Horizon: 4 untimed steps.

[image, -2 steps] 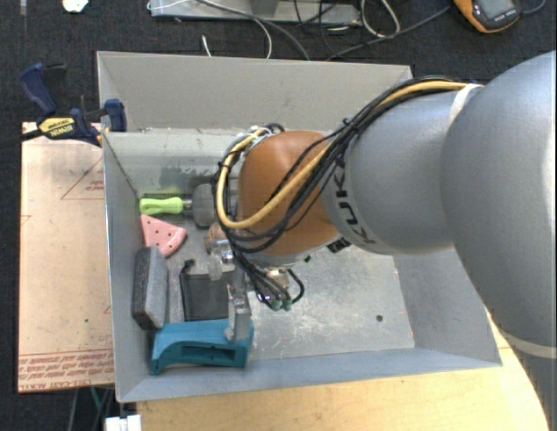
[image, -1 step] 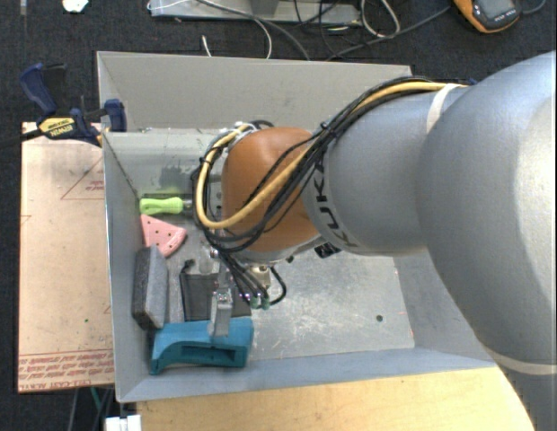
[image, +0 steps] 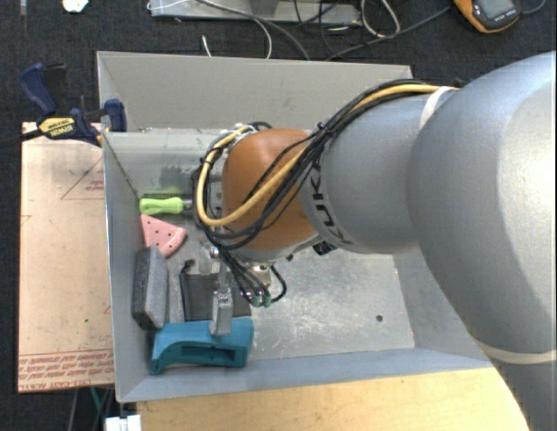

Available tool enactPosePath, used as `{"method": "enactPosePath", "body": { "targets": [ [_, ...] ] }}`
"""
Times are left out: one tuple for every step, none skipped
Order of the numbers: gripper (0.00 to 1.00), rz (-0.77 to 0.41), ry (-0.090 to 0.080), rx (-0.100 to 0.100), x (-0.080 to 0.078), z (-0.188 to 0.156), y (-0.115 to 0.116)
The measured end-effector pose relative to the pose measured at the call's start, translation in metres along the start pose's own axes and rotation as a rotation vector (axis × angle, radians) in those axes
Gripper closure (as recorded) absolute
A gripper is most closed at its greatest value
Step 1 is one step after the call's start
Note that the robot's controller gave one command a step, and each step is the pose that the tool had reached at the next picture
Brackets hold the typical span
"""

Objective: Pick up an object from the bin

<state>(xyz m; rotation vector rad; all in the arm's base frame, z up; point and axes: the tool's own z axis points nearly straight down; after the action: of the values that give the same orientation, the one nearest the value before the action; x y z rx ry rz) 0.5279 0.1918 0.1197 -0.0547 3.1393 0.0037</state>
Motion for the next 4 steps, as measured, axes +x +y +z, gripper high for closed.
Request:
{"method": "enactPosePath", "body": {
  "targets": [
    [0.00, 0.108, -0.025, -0.009, -0.024, 0.040, -0.025],
    [1.00, 0.113, -0.006, -0.005, -0.013, 0.049, -0.026],
    [1.00, 0.113, -0.006, -0.005, -0.013, 0.049, -0.026],
    [1.00, 0.114, -0.003, -0.005, -0.012, 0.038, -0.026]
  ]
}}
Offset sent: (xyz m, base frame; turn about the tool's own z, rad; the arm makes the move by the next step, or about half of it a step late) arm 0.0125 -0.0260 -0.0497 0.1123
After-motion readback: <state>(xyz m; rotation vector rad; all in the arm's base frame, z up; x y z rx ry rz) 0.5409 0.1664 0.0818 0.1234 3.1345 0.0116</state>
